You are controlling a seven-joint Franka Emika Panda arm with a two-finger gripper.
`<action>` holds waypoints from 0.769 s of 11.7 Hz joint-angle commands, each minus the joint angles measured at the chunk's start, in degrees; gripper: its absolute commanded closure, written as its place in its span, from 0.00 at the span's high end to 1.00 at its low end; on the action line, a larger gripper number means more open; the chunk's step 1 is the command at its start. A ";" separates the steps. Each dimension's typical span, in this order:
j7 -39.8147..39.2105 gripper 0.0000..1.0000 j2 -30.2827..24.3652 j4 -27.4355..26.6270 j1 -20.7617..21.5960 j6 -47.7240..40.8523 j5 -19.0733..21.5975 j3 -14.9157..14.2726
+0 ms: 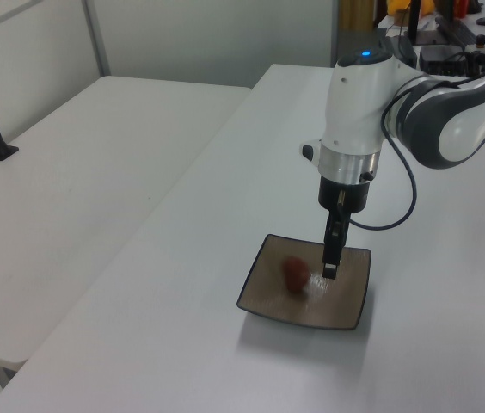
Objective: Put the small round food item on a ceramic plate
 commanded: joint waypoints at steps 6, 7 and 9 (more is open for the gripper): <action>-1.27 1.00 -6.91 -0.08 -1.87 -13.88 -0.85 -3.00; -4.86 1.00 -9.63 -1.22 -1.17 -16.70 -0.15 -7.62; -6.38 1.00 -14.29 -4.64 -0.20 -17.87 0.29 -13.35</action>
